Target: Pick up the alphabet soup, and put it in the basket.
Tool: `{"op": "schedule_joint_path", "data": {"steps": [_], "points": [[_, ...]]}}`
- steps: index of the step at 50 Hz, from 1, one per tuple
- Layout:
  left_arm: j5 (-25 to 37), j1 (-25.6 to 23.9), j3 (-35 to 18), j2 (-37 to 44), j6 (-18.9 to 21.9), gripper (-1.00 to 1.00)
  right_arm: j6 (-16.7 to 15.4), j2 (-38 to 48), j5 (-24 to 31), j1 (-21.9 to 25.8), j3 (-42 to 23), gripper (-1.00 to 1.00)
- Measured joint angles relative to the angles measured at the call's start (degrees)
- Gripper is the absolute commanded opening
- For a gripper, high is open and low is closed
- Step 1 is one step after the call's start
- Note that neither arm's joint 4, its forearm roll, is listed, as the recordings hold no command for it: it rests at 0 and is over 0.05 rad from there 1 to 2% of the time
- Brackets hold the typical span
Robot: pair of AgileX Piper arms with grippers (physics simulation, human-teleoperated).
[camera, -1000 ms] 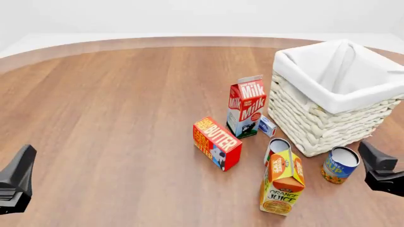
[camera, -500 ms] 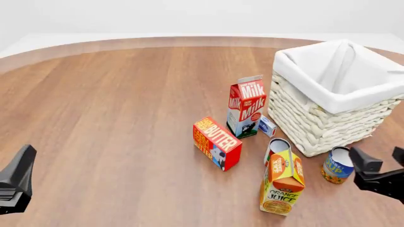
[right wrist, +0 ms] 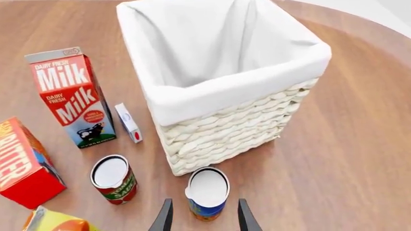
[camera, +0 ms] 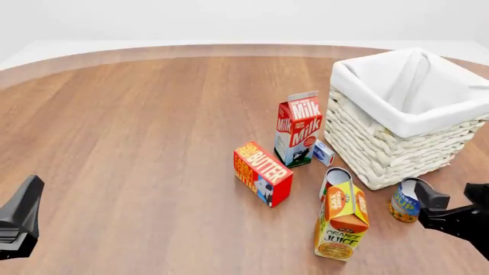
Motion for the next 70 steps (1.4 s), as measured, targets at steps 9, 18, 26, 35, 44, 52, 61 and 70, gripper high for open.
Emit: {"op": "schedule_joint_path", "data": {"steps": [9, 18, 26, 35, 44, 52, 61, 70], "points": [[0.0, 0.0, 0.0, 0.0, 0.0, 1.0, 0.2, 3.99, -3.89, -0.04, 0.55, 1.0], [0.0, 0.0, 0.0, 0.0, 0.0, 1.0, 0.62, 7.77, -7.8, 0.13, 1.08, 1.0], [0.0, 0.0, 0.0, 0.0, 0.0, 1.0, 1.1, 11.62, -11.92, 0.26, 1.63, 1.0], [0.0, 0.0, 0.0, 0.0, 0.0, 1.0, 1.5, 16.7, -16.98, 0.15, 2.09, 1.0], [0.0, 0.0, 0.0, 0.0, 0.0, 1.0, 1.51, 20.32, -20.28, -0.23, 2.3, 1.0], [0.0, 0.0, 0.0, 0.0, 0.0, 1.0, 1.25, 22.67, -22.21, -0.6, 2.37, 1.0], [0.0, 0.0, 0.0, 0.0, 0.0, 1.0, 1.07, 25.48, -24.55, -0.9, 2.43, 1.0], [0.0, 0.0, 0.0, 0.0, 0.0, 1.0, 1.31, 32.65, -30.5, -1.21, 2.75, 1.0]]}}
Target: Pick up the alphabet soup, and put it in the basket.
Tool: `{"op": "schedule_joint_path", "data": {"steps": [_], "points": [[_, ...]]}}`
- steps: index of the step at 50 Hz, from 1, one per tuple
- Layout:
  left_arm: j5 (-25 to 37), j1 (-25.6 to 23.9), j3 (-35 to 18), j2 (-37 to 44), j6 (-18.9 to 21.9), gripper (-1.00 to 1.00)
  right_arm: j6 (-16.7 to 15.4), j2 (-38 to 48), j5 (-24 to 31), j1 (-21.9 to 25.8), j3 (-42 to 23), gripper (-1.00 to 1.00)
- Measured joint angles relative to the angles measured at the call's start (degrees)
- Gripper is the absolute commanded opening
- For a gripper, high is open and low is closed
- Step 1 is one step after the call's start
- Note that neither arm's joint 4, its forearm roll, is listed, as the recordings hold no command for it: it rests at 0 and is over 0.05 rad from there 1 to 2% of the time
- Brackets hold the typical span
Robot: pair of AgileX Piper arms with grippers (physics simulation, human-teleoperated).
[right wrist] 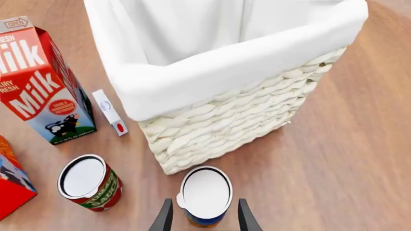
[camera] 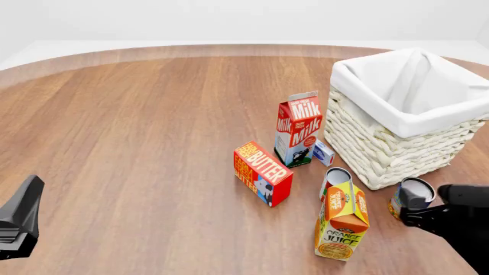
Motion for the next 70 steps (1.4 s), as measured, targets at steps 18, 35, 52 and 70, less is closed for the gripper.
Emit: {"op": "schedule_joint_path", "data": {"steps": [18, 35, 52, 70], "points": [[0.0, 0.0, 0.0, 0.0, 0.0, 1.0, 0.39, 9.52, -7.6, -0.31, 0.31, 1.0], [0.0, 0.0, 0.0, 0.0, 0.0, 1.0, 0.29, 15.05, -12.14, -0.69, 0.35, 1.0], [0.0, 0.0, 0.0, 0.0, 0.0, 1.0, 0.41, 21.01, -17.17, -0.68, 0.14, 1.0], [0.0, 0.0, 0.0, 0.0, 0.0, 1.0, 0.77, 25.64, -21.06, -0.52, -0.28, 1.0]]}}
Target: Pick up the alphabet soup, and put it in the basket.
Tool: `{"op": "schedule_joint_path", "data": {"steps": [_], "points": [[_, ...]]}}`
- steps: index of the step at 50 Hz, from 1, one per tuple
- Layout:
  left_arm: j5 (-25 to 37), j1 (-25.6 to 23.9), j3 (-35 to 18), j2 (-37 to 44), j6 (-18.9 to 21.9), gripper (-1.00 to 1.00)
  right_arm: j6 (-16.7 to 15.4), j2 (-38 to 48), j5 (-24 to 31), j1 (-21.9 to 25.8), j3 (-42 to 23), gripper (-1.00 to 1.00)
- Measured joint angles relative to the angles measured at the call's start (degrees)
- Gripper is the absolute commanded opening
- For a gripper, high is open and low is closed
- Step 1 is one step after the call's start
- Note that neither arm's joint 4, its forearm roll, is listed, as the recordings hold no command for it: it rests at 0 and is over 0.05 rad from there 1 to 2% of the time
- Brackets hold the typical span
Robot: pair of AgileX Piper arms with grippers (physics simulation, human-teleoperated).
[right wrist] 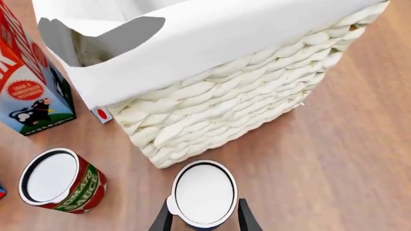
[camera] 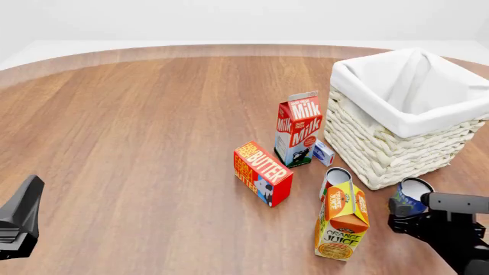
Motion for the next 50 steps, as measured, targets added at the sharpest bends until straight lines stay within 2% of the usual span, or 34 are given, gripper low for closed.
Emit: {"op": "schedule_joint_path", "data": {"steps": [12, 13, 34, 50], "points": [[0.0, 0.0, 0.0, 0.0, 0.0, 1.0, 0.35, 3.17, -2.25, -0.06, -0.92, 1.0], [0.0, 0.0, 0.0, 0.0, 0.0, 1.0, 0.39, 3.38, -2.41, -0.02, -0.97, -1.0], [0.0, 0.0, 0.0, 0.0, 0.0, 1.0, -0.34, 2.21, -3.15, -0.13, 0.12, -1.0], [0.0, 0.0, 0.0, 0.0, 0.0, 1.0, -0.84, -8.08, 4.97, -0.61, 0.66, -1.0]]}}
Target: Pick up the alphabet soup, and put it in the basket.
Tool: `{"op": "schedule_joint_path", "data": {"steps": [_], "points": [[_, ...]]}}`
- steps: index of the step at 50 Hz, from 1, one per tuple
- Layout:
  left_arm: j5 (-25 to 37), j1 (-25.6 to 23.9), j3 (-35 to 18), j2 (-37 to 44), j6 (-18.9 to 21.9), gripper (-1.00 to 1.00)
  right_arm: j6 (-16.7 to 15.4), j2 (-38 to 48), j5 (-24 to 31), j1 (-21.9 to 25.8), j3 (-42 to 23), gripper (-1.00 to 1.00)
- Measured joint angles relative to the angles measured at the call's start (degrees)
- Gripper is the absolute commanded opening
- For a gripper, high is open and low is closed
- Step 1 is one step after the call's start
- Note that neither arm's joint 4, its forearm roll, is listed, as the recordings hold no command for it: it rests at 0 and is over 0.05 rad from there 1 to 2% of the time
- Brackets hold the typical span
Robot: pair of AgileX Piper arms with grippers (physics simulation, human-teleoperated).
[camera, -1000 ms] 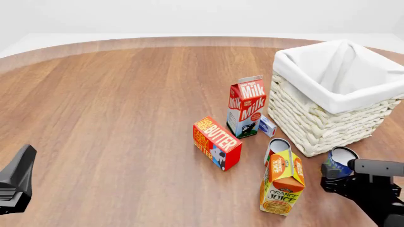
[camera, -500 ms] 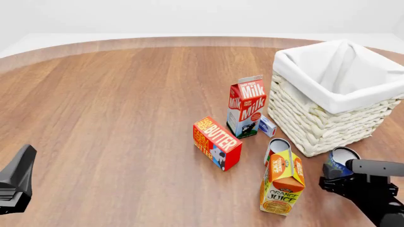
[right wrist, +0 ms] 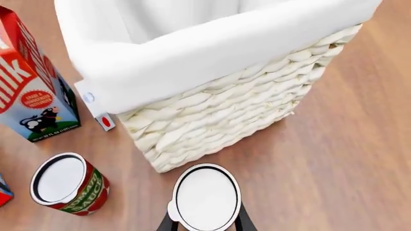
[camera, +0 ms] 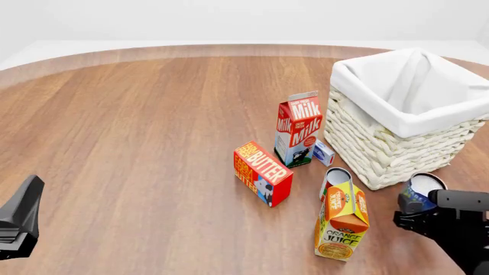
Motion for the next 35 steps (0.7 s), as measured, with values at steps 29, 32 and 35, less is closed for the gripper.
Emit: {"op": "schedule_joint_path", "data": {"steps": [29, 32, 35], "points": [[0.0, 0.0, 0.0, 0.0, 0.0, 1.0, -1.18, -27.43, 23.91, 1.31, -0.61, -1.0], [0.0, 0.0, 0.0, 0.0, 0.0, 1.0, -1.43, -29.68, 26.12, 1.5, -0.84, -1.0], [0.0, 0.0, 0.0, 0.0, 0.0, 1.0, -1.72, -31.8, 28.32, 1.64, -1.19, -1.0]]}}
